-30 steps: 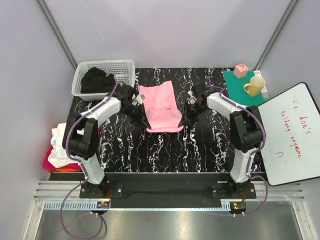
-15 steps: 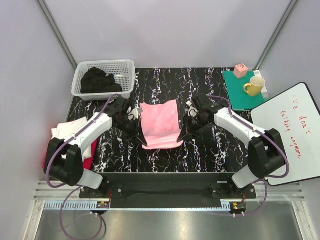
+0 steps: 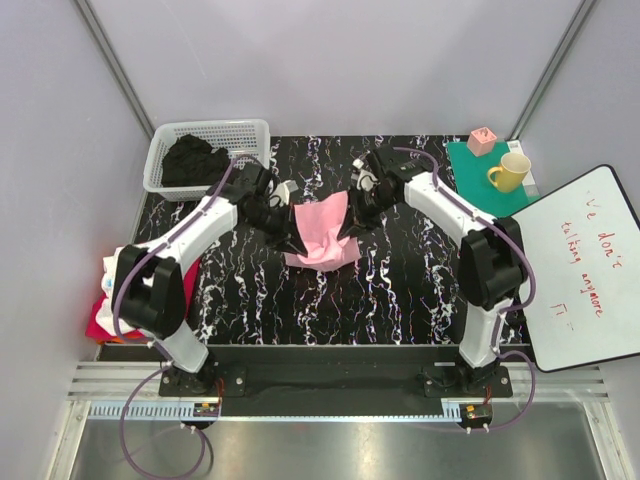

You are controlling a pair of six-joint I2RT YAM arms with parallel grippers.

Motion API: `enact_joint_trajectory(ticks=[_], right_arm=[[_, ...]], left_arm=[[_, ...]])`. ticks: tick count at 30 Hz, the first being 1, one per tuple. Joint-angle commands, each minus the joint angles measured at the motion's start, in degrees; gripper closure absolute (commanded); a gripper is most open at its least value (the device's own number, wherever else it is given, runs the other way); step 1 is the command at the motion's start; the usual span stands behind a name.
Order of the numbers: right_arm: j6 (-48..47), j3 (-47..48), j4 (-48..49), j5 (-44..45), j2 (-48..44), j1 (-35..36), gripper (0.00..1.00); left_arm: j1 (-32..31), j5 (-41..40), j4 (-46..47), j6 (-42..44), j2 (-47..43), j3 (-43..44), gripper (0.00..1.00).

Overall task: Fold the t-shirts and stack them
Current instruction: Fold the long partially folded tshirt into a neat square

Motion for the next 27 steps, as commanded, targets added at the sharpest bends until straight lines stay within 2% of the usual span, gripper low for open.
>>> enact_joint_trajectory(ticks=[1, 10, 18, 21, 22, 24, 25, 26, 27], right_arm=[[-3.5, 8.2, -1.3, 0.3, 4.7, -2.4, 0.86], [-5.1, 26.5, -2.1, -0.9, 17.9, -5.4, 0.84], [-4.9, 53.9, -7.6, -4.0, 36.7, -6.3, 0.79], [-2.6, 62.9, -7.4, -5.9, 43.6, -6.8, 0.68], [-1.8, 64.7, -7.5, -6.2, 45.2, -6.9, 0.57], [-0.5, 68.3, -7.1, -7.4, 48.7, -7.0, 0.48], [0.0, 68.4, -6.4, -7.0, 49.1, -6.9, 0.40], [0.3, 67.2, -5.7, -7.1, 49.2, -6.9, 0.18], [0.3, 66.5, -5.4, -6.3, 49.0, -7.0, 0.03]], left_arm=[[1.3, 1.6, 3.8, 1.0, 5.2, 5.8, 1.00], [6.2, 1.7, 8.2, -0.4, 11.2, 9.6, 1.00], [9.8, 2.7, 15.6, -3.3, 15.7, 11.1, 1.00], [11.3, 1.2, 19.7, -6.3, 16.7, 10.0, 1.00], [12.1, 0.8, 20.7, -8.2, 17.0, 9.1, 1.00], [12.8, 0.1, 24.2, -10.0, 17.3, 8.0, 1.00], [13.5, 0.1, 24.9, -11.2, 17.8, 7.6, 1.00], [13.7, 0.2, 25.4, -11.4, 19.1, 7.7, 1.00], [14.1, 0.0, 25.5, -11.8, 19.8, 8.0, 0.96]])
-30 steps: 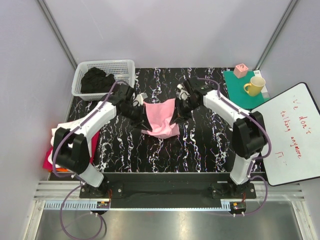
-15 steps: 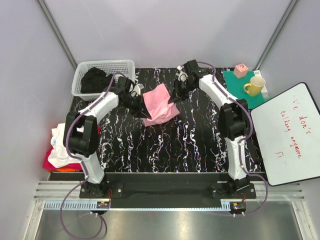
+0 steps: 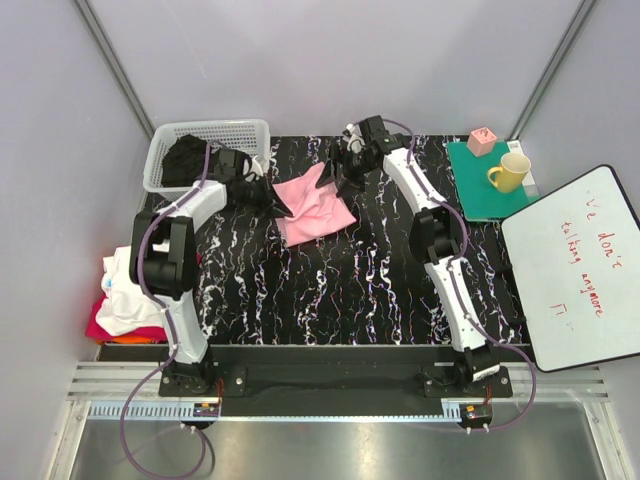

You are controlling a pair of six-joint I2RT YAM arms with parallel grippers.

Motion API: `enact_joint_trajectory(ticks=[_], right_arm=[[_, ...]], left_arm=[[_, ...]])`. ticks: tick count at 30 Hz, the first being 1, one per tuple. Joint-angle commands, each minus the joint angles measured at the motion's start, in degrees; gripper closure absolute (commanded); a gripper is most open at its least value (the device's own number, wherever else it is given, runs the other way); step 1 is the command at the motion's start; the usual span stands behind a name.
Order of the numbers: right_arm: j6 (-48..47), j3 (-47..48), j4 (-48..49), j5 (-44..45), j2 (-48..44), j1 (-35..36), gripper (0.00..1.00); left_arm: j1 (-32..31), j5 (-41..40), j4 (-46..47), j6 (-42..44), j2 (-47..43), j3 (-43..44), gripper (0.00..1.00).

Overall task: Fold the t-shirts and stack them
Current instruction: Fold the long partially folded tshirt into a neat square

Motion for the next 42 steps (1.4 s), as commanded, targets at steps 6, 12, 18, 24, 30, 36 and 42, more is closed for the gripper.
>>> enact_joint_trajectory(ticks=[6, 12, 18, 24, 30, 36, 42], right_arm=[[-2.4, -9.4, 4.4, 3.3, -9.1, -0.5, 0.00], [-4.1, -19.2, 4.3, 9.8, -21.9, -1.3, 0.00], [-2.2, -28.5, 5.4, 14.2, -34.7, -3.0, 0.00], [-1.4, -43.2, 7.2, 15.4, -43.9, -4.0, 0.00], [0.1, -56.2, 8.6, 14.9, -50.4, -4.0, 0.00], [0.9, -64.3, 9.1, 15.6, -54.4, -4.0, 0.00], [1.5, -67.7, 9.1, 15.3, -56.9, -4.0, 0.01]], left_arm=[[2.1, -2.2, 6.1, -2.6, 2.1, 1.2, 0.20], [2.1, -6.3, 4.2, 1.0, -1.6, 0.9, 0.01], [1.9, -8.9, 2.4, 7.0, -6.5, 1.6, 0.01], [-1.3, -18.9, -4.0, 18.5, -2.9, 9.4, 0.01], [-2.2, -16.6, -6.8, 23.3, 2.6, 17.2, 0.09], [-3.8, -18.7, -7.8, 24.7, 5.0, 18.8, 1.00], [-4.1, -21.4, -11.4, 24.6, 14.4, 29.3, 0.95]])
